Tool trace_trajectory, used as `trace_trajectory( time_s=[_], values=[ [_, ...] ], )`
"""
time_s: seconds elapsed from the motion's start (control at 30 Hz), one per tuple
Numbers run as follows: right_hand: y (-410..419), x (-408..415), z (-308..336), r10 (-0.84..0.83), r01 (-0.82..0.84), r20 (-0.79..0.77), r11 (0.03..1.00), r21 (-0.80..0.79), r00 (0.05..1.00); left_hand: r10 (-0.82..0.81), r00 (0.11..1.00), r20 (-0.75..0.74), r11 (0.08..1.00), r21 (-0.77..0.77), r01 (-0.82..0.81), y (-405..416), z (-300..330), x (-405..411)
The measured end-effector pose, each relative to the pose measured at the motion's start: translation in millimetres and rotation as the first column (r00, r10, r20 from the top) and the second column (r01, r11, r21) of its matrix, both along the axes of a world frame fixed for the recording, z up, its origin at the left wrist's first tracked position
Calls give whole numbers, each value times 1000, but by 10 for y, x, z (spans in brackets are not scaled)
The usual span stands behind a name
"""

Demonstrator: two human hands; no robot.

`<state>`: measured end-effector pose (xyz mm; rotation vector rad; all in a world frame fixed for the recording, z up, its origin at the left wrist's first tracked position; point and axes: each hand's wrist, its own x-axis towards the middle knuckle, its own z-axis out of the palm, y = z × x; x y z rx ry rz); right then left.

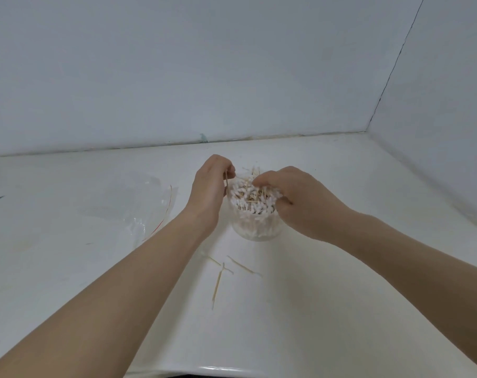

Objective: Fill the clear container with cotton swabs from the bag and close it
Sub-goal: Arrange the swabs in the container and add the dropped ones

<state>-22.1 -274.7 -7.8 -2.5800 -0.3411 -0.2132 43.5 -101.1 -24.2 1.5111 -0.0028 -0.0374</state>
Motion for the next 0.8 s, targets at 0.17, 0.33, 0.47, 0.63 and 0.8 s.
trace_trajectory(
  time_s=[0.17,0.33,0.47,0.63,0.8],
  values=[
    [-25,-2,84,66,-65,8,995,-77,998,-33,994,-100,989,-145,18,5,31,-28],
    [-25,-10,87,77,-76,2,990,-119,997,-104,993,-50,992,-79,100,28,25,-42],
    [-9,-29,17,101,-101,-10,983,-152,995,-131,991,-10,990,-45,130,51,34,-63],
    [-19,-35,52,77,-68,64,990,-127,995,-141,990,18,990,9,141,102,27,-72],
    [95,-7,59,132,-129,8,981,-146,991,-101,966,240,926,378,3,176,34,-59]
  ],
)
